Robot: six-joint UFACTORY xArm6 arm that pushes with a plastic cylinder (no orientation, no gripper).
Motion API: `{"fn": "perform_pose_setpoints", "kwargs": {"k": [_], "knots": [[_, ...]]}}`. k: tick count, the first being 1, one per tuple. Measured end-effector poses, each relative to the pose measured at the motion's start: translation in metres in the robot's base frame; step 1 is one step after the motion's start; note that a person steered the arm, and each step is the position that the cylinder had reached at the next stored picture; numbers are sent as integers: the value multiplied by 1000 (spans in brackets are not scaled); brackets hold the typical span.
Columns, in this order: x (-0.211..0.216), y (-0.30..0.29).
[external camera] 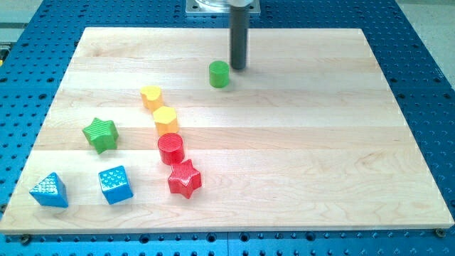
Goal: Form a diagonal line with green blocks and triangle
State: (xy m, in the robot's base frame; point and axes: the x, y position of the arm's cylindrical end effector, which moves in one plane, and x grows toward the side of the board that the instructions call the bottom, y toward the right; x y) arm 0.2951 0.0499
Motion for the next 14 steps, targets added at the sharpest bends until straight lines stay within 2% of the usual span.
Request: {"fn": "perform_pose_setpoints", "kwargs": {"k": [1,2,3,4,6,7,8,9,11,12,13,14], "knots": [[35,-6],[51,-51],[45,-104],[19,-105],[30,-217],[15,-197],[35,-132],[54,-159],[50,-234],[41,-252],[68,-273],[108,-247]]}}
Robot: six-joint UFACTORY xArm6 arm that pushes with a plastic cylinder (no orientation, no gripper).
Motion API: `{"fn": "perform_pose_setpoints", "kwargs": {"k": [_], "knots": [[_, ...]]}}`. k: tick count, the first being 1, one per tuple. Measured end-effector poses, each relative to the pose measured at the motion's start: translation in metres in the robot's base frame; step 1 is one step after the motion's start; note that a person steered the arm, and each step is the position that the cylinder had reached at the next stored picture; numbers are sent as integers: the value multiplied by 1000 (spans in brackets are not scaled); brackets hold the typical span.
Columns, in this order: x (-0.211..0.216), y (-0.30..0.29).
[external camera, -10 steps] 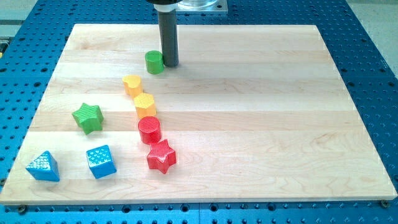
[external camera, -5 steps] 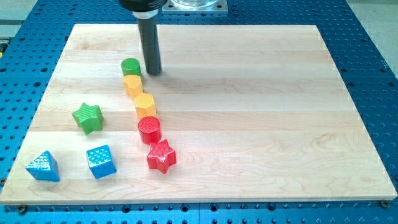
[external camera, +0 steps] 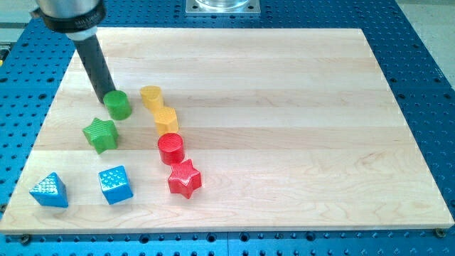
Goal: Form a diagonal line with green blocks and triangle
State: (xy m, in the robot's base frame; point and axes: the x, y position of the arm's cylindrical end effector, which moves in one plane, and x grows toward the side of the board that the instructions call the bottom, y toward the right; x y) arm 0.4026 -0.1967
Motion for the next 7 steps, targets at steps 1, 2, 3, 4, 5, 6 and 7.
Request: {"fn": "perform_pose_setpoints", "kwargs": {"k": [1,2,3,4,5,6,7], "knots": [[10,6],[26,5],[61,5],[82,-11],[87,-18],[87,17],[84,20]]}}
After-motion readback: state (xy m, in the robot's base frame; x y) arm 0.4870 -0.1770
